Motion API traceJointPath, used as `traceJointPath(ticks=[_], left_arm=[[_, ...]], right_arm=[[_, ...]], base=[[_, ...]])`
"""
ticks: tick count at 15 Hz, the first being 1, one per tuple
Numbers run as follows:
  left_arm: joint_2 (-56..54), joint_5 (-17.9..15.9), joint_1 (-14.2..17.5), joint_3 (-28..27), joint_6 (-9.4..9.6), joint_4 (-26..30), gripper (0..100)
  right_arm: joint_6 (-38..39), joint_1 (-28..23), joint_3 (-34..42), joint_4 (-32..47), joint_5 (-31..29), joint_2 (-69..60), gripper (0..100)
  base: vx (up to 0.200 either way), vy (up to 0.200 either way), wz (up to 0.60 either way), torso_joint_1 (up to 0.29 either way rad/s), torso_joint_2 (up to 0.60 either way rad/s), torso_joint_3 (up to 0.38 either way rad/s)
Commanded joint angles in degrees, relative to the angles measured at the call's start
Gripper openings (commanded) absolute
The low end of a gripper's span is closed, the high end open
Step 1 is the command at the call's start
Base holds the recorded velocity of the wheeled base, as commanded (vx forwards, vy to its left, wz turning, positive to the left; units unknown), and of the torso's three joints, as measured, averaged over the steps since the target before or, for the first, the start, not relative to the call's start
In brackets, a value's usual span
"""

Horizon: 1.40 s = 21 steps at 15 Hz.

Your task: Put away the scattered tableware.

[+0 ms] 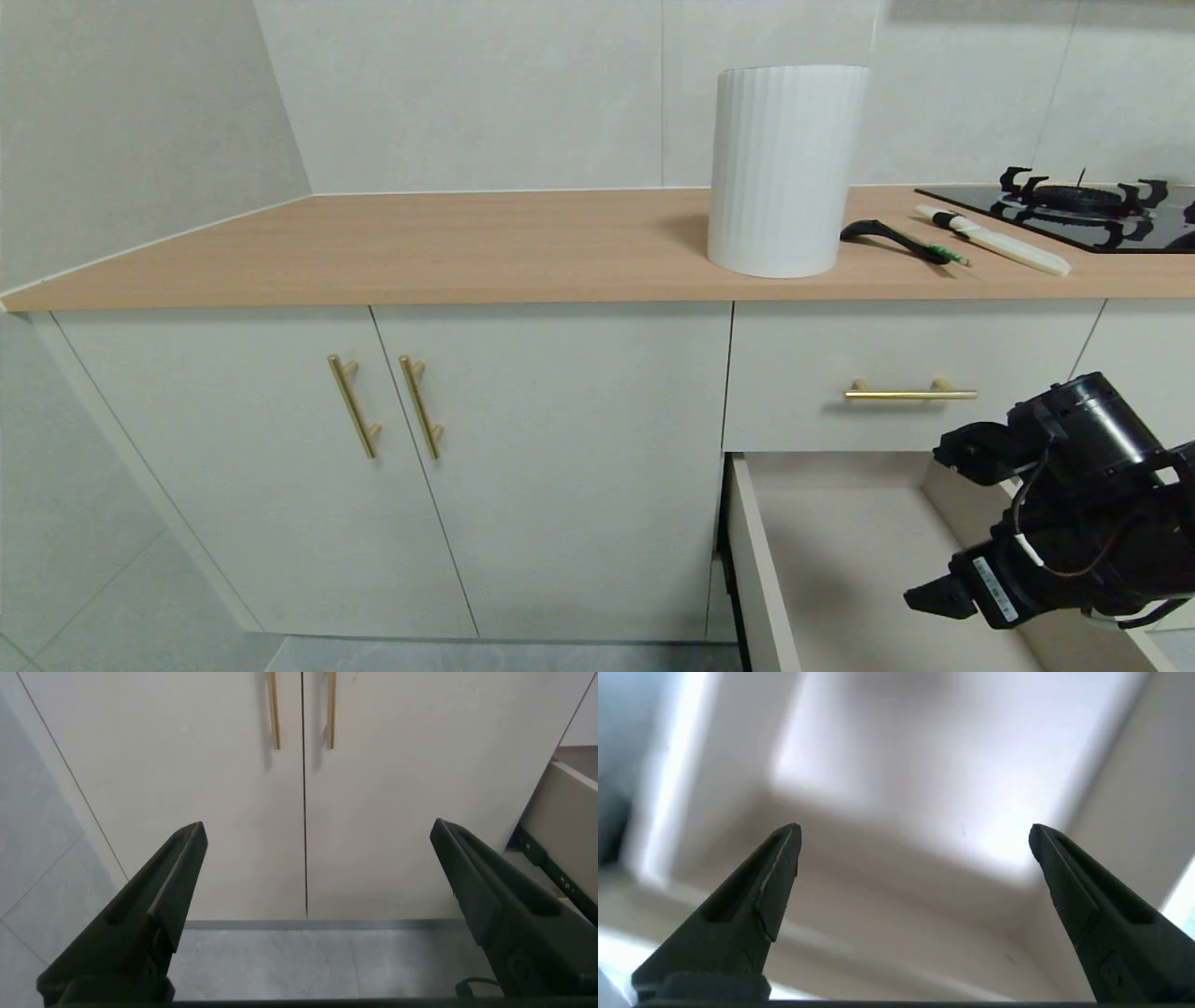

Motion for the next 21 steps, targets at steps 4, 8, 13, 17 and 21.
traceJointPath(ticks=[4,8,13,17,21], left_arm=[[0.01,-0.02,0.00,0.00,0.00,0.02,100],[0.01,-0.02,0.00,0.00,0.00,0.02,100],[0.01,-0.02,0.00,0.00,0.00,0.02,100],[0.01,-0.02,0.00,0.00,0.00,0.02,100],[0.01,-0.02,0.00,0.00,0.00,0.02,100]], right_arm=[[0.07,-1.75,-0.02,-3.55,-0.12,-1.55,100],[0.07,-1.93,-0.11,-3.55,-0.48,-2.17,100],[0.07,-1.93,-0.29,-3.90,-0.48,-2.26,100],[0.07,-2.01,-0.20,-4.25,-0.48,-2.17,100],[0.07,-1.93,-0.20,-4.43,-0.48,-2.17,100]], base=[[0.000,0.000,0.00,0.000,0.00,0.000],[0.000,0.000,0.00,0.000,0.00,0.000],[0.000,0.000,0.00,0.028,-0.14,-0.113],[0.000,0.000,0.00,0.110,-0.39,-0.303],[0.000,0.000,0.00,0.160,-0.49,-0.301]])
